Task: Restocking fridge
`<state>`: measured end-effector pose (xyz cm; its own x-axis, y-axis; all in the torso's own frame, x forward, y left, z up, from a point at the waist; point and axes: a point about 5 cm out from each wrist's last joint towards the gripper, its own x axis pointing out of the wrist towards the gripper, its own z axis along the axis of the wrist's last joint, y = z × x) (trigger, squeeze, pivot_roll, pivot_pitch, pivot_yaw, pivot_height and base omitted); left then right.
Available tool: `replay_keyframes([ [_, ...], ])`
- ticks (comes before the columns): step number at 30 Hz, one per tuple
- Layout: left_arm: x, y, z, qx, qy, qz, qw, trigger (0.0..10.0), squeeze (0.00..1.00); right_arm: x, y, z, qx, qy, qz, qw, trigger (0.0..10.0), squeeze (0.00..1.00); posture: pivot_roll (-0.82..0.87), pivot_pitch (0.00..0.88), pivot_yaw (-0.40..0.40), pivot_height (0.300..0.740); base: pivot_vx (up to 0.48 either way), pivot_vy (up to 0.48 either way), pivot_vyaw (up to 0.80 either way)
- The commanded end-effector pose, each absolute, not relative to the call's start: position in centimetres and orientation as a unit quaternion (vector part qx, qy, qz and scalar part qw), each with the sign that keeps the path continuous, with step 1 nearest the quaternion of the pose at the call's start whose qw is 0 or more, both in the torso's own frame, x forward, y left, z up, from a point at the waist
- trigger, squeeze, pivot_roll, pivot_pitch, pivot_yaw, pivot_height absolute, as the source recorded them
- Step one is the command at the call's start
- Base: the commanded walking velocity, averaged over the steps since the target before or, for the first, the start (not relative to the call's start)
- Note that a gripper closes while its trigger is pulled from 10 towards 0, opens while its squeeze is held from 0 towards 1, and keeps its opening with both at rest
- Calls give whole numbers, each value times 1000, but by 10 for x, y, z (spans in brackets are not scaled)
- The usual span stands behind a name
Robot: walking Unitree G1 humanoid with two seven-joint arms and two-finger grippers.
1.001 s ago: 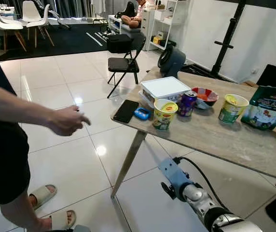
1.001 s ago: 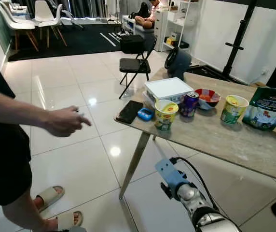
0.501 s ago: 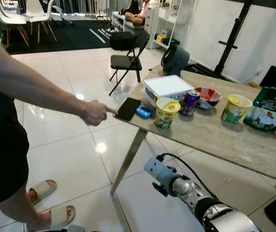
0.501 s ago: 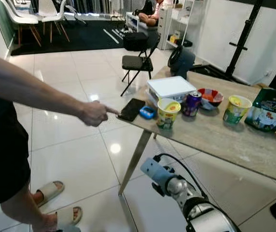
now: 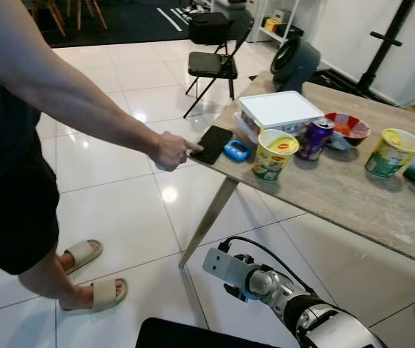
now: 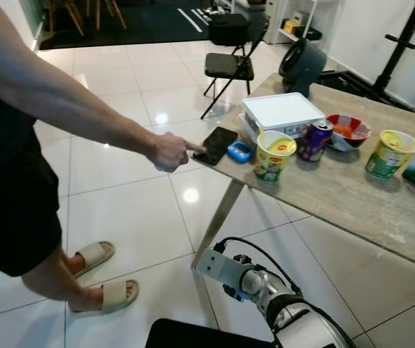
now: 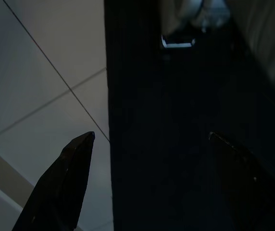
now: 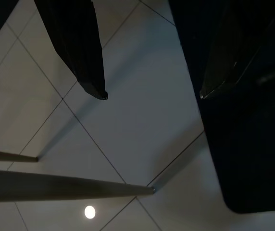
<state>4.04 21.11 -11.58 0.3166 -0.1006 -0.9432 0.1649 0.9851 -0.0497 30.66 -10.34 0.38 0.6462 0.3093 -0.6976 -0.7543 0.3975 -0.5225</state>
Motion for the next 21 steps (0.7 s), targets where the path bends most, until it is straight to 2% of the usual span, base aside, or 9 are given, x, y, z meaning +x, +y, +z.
replay_keyframes([
  [1, 34, 207, -117, 21, 582, -83, 808, 10000, 0, 303, -109, -1, -442, 262, 328, 792, 10000, 0, 306, 152, -76, 740, 0, 0, 0],
  [11, 41, 203, -117, 22, 575, -91, 813, 10000, 0, 302, -107, -2, -444, 270, 335, 786, 10000, 0, 303, 152, -75, 740, 0, 0, 0],
  [21, 44, 204, -116, 22, 570, -89, 816, 10000, 0, 306, -106, 2, -445, 257, 321, 796, 10000, 0, 312, 140, -81, 740, 0, 0, 0],
])
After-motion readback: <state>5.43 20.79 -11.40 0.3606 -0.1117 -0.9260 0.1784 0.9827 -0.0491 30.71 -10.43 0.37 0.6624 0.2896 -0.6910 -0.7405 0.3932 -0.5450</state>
